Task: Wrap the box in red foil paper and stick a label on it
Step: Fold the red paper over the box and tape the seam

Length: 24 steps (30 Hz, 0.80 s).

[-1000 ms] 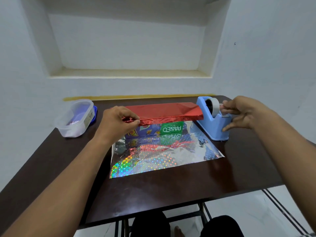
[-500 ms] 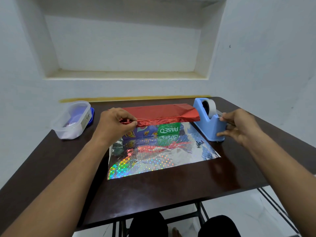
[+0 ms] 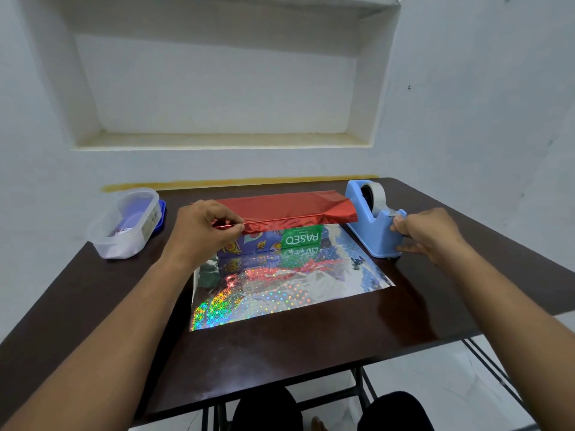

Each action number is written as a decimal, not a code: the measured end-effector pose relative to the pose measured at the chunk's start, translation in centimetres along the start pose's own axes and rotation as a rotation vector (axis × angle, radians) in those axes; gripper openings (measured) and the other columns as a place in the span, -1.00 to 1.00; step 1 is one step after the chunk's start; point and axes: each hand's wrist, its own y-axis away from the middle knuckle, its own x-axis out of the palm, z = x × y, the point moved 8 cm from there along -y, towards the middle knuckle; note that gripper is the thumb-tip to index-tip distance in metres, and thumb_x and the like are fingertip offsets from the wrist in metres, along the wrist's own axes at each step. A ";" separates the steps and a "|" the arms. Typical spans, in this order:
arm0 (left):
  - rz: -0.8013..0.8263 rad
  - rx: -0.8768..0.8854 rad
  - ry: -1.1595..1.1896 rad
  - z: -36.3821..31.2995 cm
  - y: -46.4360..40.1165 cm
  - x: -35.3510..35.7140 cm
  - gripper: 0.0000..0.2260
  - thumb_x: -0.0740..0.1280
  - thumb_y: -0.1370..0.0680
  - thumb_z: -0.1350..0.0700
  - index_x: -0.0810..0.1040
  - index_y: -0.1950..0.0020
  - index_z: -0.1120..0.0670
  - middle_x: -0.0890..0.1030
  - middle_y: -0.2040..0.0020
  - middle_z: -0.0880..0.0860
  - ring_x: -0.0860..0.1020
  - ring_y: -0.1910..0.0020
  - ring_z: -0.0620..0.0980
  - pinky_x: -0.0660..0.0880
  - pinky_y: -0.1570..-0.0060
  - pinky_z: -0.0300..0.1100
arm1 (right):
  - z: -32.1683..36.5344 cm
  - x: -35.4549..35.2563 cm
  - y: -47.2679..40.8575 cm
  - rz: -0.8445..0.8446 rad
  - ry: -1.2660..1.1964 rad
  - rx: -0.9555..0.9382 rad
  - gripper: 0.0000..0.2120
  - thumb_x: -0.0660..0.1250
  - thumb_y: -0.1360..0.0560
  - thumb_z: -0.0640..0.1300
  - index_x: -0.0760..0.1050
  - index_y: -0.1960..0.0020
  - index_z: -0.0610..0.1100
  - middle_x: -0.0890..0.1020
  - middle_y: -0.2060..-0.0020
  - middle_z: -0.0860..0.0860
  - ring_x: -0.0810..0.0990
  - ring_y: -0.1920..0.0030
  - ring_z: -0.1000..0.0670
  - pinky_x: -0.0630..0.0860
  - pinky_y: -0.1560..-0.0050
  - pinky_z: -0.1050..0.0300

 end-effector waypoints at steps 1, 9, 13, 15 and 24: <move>0.003 -0.004 0.007 0.1 -0.1 0.0 -0.89 0.60 -0.45 0.15 0.78 0.05 0.01 0.63 0.19 -0.20 0.62 0.16 -0.20 0.55 0.23 -0.32 | 0.3 -0.3 0.1 -0.014 0.030 -0.006 -0.87 0.51 -0.42 -0.27 0.62 0.17 -0.34 0.66 -0.04 -0.18 0.68 -0.04 -0.17 0.71 0.05 -0.17; 0.015 -0.035 0.044 0.4 -0.1 0.2 -0.88 0.61 -0.44 0.15 0.77 0.08 -0.03 0.66 0.17 -0.19 0.62 0.10 -0.19 0.60 0.20 -0.26 | 1.8 -2.0 3.9 -0.047 0.306 -0.156 -0.81 0.45 -0.52 -0.10 0.71 0.12 -0.23 0.74 0.03 -0.10 0.61 0.16 -0.03 0.59 -0.02 0.04; 0.033 -0.023 0.037 0.6 -0.3 0.4 -0.85 0.61 -0.44 0.12 0.75 0.07 -0.10 0.63 0.14 -0.23 0.60 0.07 -0.15 0.61 0.16 -0.14 | 4.0 -1.4 7.3 -0.059 0.228 -0.312 -0.85 0.38 -0.59 -0.08 0.73 -0.03 -0.05 0.71 0.02 0.04 0.60 0.00 0.02 0.46 -0.02 0.12; 0.044 -0.017 0.003 1.0 -0.4 0.3 -0.86 0.61 -0.44 0.07 0.77 0.05 -0.12 0.61 0.12 -0.22 0.56 0.04 -0.07 0.59 0.12 0.00 | 5.0 0.0 9.1 -0.003 0.089 -0.380 -0.87 0.41 -0.58 -0.08 0.74 0.02 0.05 0.73 0.06 0.14 0.64 0.04 0.10 0.51 -0.01 0.13; 0.163 -0.091 0.115 2.1 -0.1 -1.0 -0.68 0.59 -0.42 0.26 0.75 0.01 -0.17 0.67 0.02 -0.15 0.57 0.00 -0.29 0.49 0.18 -0.46 | 5.3 12.0 12.1 0.331 -0.282 -0.302 -0.50 0.48 -0.54 -0.24 0.51 -0.44 -0.01 0.62 0.27 0.01 0.56 0.29 0.08 0.48 0.15 0.21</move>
